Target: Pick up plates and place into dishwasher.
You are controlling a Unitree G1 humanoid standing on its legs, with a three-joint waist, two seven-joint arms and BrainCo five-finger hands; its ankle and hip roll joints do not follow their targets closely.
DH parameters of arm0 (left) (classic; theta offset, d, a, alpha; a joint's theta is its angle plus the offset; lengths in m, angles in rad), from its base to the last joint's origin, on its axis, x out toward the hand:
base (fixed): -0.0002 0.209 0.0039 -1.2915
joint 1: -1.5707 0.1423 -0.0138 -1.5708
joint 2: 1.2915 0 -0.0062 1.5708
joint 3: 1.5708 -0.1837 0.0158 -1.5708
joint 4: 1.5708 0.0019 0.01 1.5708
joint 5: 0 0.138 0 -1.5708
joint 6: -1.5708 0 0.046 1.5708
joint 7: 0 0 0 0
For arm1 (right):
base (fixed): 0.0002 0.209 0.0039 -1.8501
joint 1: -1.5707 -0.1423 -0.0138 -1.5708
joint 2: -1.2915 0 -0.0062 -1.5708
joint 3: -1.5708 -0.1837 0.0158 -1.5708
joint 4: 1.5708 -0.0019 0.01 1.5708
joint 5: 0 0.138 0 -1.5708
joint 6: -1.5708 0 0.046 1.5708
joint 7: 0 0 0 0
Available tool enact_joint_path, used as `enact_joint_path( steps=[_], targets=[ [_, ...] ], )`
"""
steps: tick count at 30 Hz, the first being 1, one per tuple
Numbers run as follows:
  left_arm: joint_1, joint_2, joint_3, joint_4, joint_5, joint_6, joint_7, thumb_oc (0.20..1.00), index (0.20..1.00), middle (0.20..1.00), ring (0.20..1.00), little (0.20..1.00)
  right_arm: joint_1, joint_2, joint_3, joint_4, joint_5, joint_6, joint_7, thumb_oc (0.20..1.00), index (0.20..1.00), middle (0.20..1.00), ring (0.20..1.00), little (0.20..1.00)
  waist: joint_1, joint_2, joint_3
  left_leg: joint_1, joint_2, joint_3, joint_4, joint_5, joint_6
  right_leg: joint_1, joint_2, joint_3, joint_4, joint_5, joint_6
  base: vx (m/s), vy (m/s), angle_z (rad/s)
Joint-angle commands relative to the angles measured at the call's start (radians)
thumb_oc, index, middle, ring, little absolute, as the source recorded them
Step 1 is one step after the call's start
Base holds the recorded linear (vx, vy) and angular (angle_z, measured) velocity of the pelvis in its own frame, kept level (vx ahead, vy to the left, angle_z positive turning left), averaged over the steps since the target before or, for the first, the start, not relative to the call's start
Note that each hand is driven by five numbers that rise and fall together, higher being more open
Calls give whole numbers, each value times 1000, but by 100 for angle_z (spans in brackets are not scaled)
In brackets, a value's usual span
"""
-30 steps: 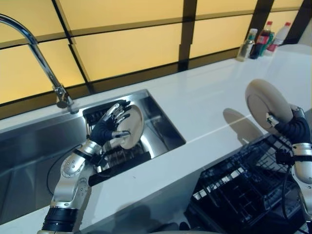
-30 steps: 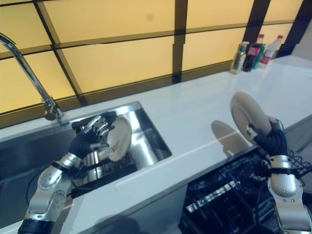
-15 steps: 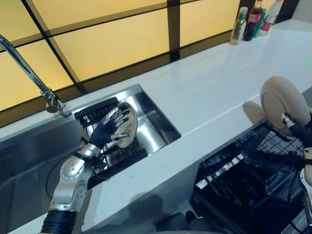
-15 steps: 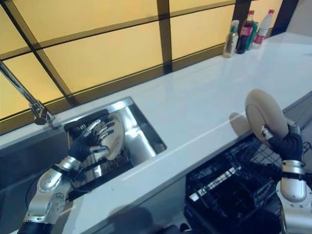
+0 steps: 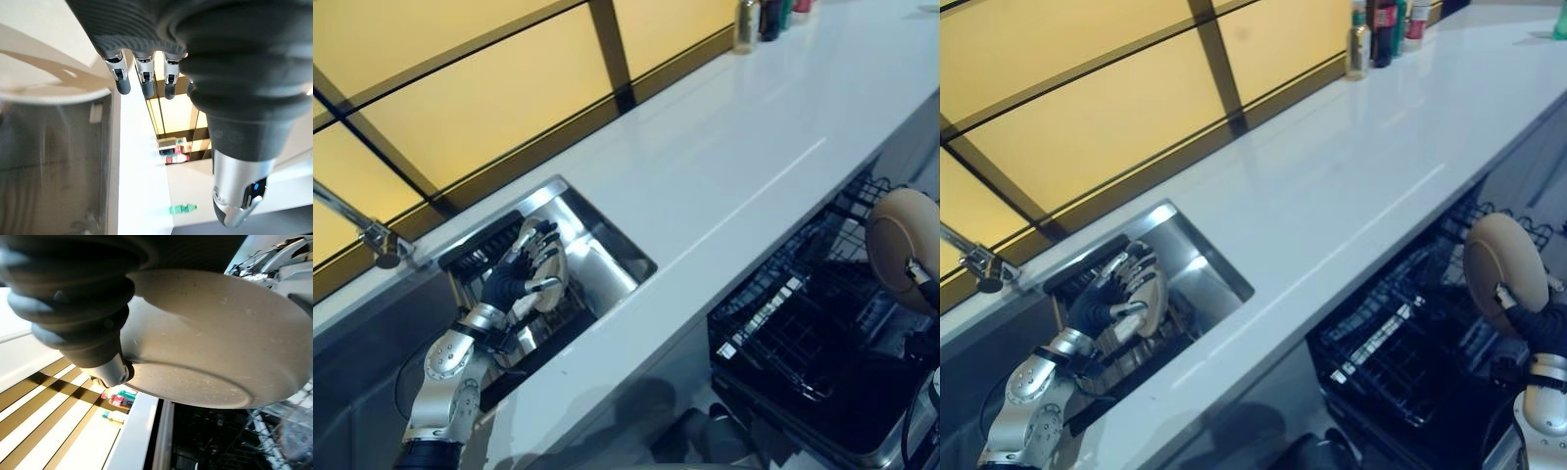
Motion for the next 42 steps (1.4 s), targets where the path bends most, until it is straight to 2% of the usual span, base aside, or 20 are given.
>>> enact_joint_path(
  steps=[1,12,13,18,27,31,36,42],
  targets=[
    [25,8,18,-7,-49,-76,27,1000,1000,1000,1000,1000,24,-60,-13,-14,-16,-40,41,200,200,200,200,200,-1,-12,-17,-117,-32,-88,252,-203,106,6,-49,-43,-71,15,63,35,17,-25],
    [16,-5,-51,13,-49,-116,71,1000,1000,1000,1000,1000,-39,-133,80,37,-18,12,92,200,200,200,200,200,45,-10,26,-185,-37,-123,286,-176,87,-19,-61,-71,-54,3,45,-4,-12,-4],
    [19,-8,-59,14,-52,-126,77,1000,1000,1000,1000,1000,-52,-143,98,38,-22,20,96,200,200,200,200,200,54,-17,35,-207,-36,-116,293,-152,84,-33,-61,-68,-54,25,36,-77,-44,13],
    [10,-7,-86,19,-49,-155,97,1000,1000,1000,1000,1000,-114,-178,151,48,-26,31,111,200,200,200,200,200,84,-28,69,-248,-32,-137,302,-133,76,-48,-62,-81,-50,25,26,-64,-25,8],
    [-47,25,-118,28,-39,-207,144,1000,1000,1000,1000,1000,-260,-204,263,29,-12,55,69,200,200,200,200,200,138,-80,141,-351,-6,-176,329,-101,61,-99,-50,-115,-54,31,7,-97,-81,12],
    [-73,43,-128,30,-33,-215,163,1000,1000,1000,1000,1000,-288,-193,298,32,-2,67,44,200,200,200,200,200,149,-89,180,-402,4,-191,354,-88,58,-130,-45,-127,-36,30,0,-80,-85,9],
    [-115,56,-144,25,-23,-219,199,1000,1000,1000,1000,1000,-324,-178,337,51,-3,75,26,200,200,200,200,200,152,-75,228,-442,6,-202,356,-69,54,-167,-48,-138,-21,32,-8,-62,-40,11],
    [-142,50,-149,12,-19,-222,227,1000,1000,1000,1000,1000,-333,-188,358,69,-39,106,58,200,200,200,200,200,139,-39,276,-472,3,-189,363,-55,44,-204,-60,-147,5,23,-19,-38,23,7]
  ],
)
